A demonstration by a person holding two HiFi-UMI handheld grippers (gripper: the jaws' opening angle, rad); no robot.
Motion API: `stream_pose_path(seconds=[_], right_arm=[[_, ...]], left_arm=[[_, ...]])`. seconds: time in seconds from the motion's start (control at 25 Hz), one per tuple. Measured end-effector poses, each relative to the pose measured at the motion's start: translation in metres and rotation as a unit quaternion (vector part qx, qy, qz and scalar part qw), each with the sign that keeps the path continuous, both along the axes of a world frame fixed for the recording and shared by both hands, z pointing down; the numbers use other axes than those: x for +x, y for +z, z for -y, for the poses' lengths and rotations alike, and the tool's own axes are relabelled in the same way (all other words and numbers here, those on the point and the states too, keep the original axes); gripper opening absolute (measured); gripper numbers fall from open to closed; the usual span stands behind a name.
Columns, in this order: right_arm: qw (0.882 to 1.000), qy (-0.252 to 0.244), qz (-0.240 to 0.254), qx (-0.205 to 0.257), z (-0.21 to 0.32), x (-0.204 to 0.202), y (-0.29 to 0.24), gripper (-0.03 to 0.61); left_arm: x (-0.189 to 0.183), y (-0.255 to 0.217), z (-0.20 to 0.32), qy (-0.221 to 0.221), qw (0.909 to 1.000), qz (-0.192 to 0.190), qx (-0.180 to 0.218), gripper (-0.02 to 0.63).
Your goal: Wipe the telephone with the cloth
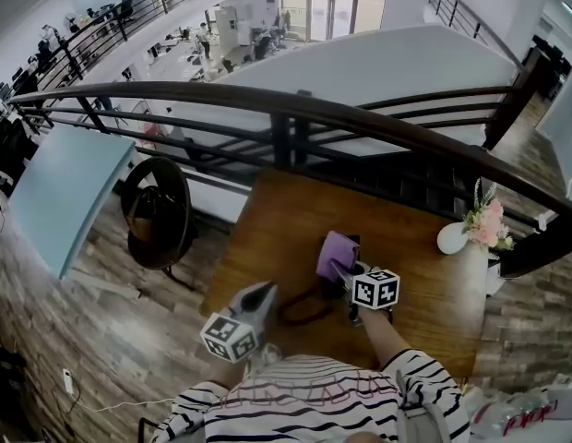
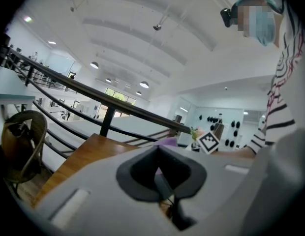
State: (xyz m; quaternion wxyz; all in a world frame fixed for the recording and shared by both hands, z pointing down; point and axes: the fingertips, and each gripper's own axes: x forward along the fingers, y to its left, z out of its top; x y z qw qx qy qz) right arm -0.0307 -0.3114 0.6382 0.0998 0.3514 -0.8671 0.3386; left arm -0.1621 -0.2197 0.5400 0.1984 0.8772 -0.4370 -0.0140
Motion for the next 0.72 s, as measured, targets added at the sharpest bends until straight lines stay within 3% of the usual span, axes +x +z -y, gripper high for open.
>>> stream_pose_path(seconds=[0.32, 0.72], right_arm=[[0.994, -0.071, -0.065, -0.045, 0.028, -0.027, 0.041, 0.049], [0.994, -0.046, -0.073, -0.069, 0.036, 0.012, 0.048, 0.052]], left_arm=[[-0.017, 0.007, -0.004, -0.041, 0.999, 0.002, -0.014, 0.002], [0.002, 0.008, 0.003, -0.026, 0.9995, 0.003, -0.017, 0.002]])
